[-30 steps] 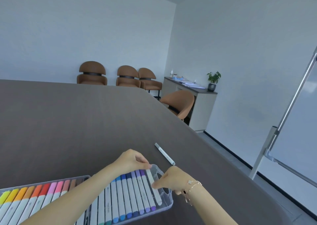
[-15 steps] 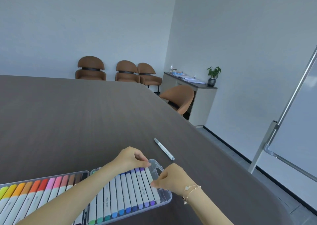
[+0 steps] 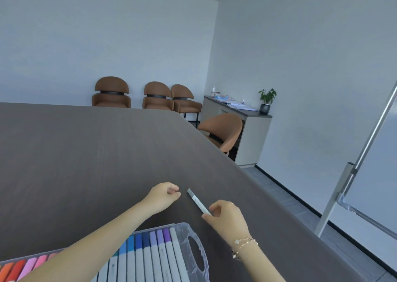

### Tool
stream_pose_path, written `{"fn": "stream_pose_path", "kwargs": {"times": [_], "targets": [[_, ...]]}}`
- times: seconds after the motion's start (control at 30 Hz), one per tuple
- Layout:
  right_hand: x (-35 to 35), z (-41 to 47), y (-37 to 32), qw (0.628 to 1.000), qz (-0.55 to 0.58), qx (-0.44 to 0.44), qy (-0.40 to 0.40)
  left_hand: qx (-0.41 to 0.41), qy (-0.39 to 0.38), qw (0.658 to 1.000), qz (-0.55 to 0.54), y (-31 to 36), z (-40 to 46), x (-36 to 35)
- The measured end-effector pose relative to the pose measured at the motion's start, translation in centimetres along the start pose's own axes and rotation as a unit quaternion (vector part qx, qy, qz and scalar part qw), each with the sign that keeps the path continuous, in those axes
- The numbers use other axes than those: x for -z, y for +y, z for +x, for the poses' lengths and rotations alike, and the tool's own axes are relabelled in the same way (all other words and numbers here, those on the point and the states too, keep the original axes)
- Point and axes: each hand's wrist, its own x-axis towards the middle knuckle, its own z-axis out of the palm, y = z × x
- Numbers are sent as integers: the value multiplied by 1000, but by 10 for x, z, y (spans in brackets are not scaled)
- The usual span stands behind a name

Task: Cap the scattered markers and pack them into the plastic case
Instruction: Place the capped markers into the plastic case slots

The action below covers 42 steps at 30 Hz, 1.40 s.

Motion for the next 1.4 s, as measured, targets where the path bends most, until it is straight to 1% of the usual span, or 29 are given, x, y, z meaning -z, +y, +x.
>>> {"fn": "stream_pose_path", "kwargs": {"times": [0.17, 0.3, 0.4, 0.5, 0.6, 0.73, 0.87, 0.97, 1.13, 1.23, 1.3, 1.4], "targets": [[-15, 18, 1, 998, -55, 3, 9, 2, -2, 1000, 18, 12, 31, -21], [-19, 19, 3, 999, -46, 3, 16, -11, 8, 999, 38, 15, 35, -31], [-16, 17, 2, 999, -51, 1, 16, 1, 3, 1000, 24, 15, 35, -30], [-11, 13, -2, 1000, -21, -16, -4, 9, 5, 1000, -4, 19, 27, -23], [-3, 2, -8, 999, 23, -25, -24, -14, 12, 1000, -11, 26, 11, -14], [6, -19, -18, 996, 78, -13, -43, -26, 22, 999, -2, 32, -12, 1], [7, -42, -27, 993, 98, -5, -72, -28, 18, 999, -7, 28, -37, 9], [8, -58, -34, 990, 97, -9, -106, -26, 7, 1000, -15, 22, -54, 10], [2, -76, -33, 988, 57, -9, -141, -25, -27, 999, -2, 11, -72, 5], [0, -82, -30, 984, 50, -5, -169, -39, -36, 999, 2, 8, -78, 1], [1, -85, -27, 984, 51, 7, -169, -56, -24, 998, 20, 7, -81, -1], [3, -88, -23, 988, 39, 28, -144, -64, -23, 997, 37, 5, -83, -4]]}}
